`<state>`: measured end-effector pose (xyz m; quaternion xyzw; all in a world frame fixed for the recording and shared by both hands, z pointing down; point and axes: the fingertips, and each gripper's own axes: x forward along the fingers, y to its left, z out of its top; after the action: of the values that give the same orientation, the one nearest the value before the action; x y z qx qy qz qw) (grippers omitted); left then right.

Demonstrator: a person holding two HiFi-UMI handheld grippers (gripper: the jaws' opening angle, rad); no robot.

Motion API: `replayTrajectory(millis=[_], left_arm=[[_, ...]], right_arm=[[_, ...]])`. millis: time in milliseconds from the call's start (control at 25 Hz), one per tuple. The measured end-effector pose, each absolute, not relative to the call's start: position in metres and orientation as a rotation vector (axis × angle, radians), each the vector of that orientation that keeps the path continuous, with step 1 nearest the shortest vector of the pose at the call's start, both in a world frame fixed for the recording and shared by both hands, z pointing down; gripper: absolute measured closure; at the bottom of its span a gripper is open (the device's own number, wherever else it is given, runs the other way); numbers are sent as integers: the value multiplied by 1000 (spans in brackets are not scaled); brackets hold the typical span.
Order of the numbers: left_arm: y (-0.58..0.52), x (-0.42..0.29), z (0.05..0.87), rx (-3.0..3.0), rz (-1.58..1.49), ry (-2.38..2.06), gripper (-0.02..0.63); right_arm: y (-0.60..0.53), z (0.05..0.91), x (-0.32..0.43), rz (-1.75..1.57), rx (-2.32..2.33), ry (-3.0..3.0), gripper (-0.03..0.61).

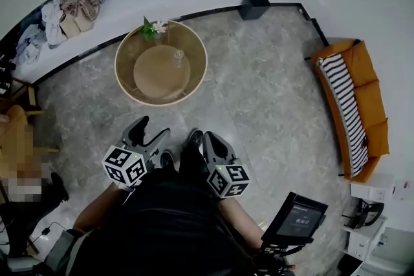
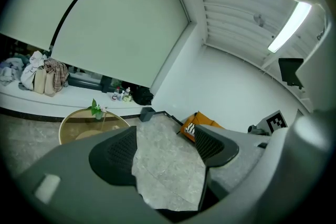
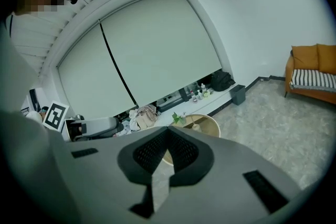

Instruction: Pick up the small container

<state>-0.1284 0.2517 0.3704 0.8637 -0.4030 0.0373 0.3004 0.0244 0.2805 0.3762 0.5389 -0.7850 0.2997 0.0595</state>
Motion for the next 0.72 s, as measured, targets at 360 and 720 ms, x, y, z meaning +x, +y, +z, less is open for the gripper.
replayTrajectory(millis=[360,720], left_arm=[[192,-125,390,2280,189,-1115,264],[104,-95,406,2236,254,-1167,264]], right_arm=[[210,402,25,995,1588,-2407,583],[121,420,51,1093,1498,-2403,583]])
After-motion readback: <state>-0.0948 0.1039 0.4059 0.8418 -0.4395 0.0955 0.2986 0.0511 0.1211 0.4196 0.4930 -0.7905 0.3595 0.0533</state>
